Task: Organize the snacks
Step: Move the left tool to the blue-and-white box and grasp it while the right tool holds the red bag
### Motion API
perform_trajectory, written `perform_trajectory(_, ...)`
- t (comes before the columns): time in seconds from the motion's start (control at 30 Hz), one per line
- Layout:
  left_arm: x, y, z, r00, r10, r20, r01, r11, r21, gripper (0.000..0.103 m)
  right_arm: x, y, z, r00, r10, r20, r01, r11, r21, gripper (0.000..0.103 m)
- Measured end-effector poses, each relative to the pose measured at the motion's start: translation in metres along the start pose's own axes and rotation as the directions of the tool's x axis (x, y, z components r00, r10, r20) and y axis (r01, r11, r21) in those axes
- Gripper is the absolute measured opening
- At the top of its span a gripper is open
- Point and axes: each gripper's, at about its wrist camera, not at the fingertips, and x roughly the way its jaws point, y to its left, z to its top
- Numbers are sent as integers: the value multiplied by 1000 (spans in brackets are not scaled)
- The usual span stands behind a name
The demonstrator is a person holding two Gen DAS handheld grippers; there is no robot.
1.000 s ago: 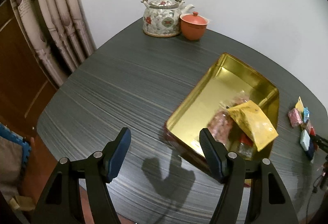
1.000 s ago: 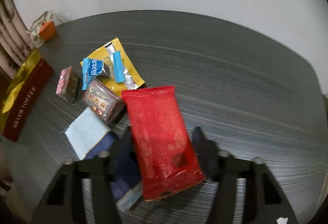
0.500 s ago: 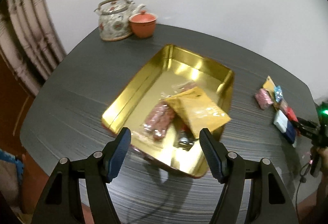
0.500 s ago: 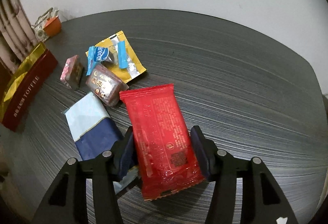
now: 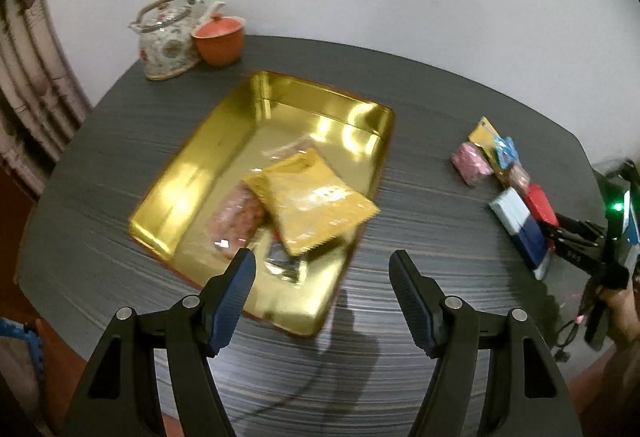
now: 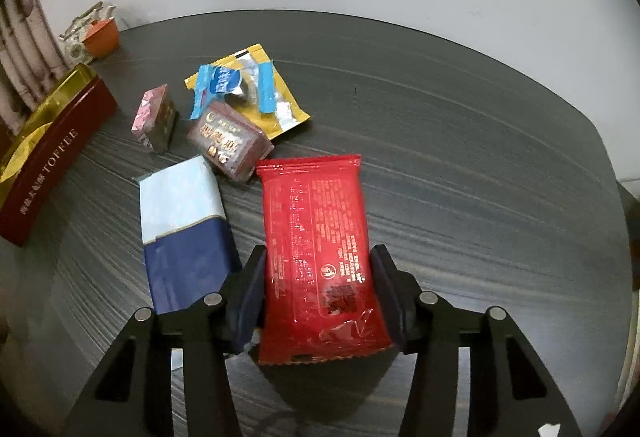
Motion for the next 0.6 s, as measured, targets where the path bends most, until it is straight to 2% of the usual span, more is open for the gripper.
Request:
perform_trajectory(0.13, 5, -20, 2, 999, -29, -19, 29, 999, 16, 70, -3, 13, -5, 998, -54, 10, 53, 997, 62, 45)
perform_trajectory(0.3, 12, -47, 6, 998, -52, -35, 53, 998, 22, 70, -7, 31, -11, 997, -79, 25, 76, 993, 86, 45)
perform_trajectory(0.43, 19, -69, 8, 995, -78, -54, 78, 997, 4, 70, -7, 38, -13, 996, -76, 51, 72, 994, 80, 44)
perform_trajectory(0.6, 33, -104, 8, 992, -92, -89, 90, 996, -16, 70, -12, 28, -22, 996, -57, 74, 53, 997, 59, 44)
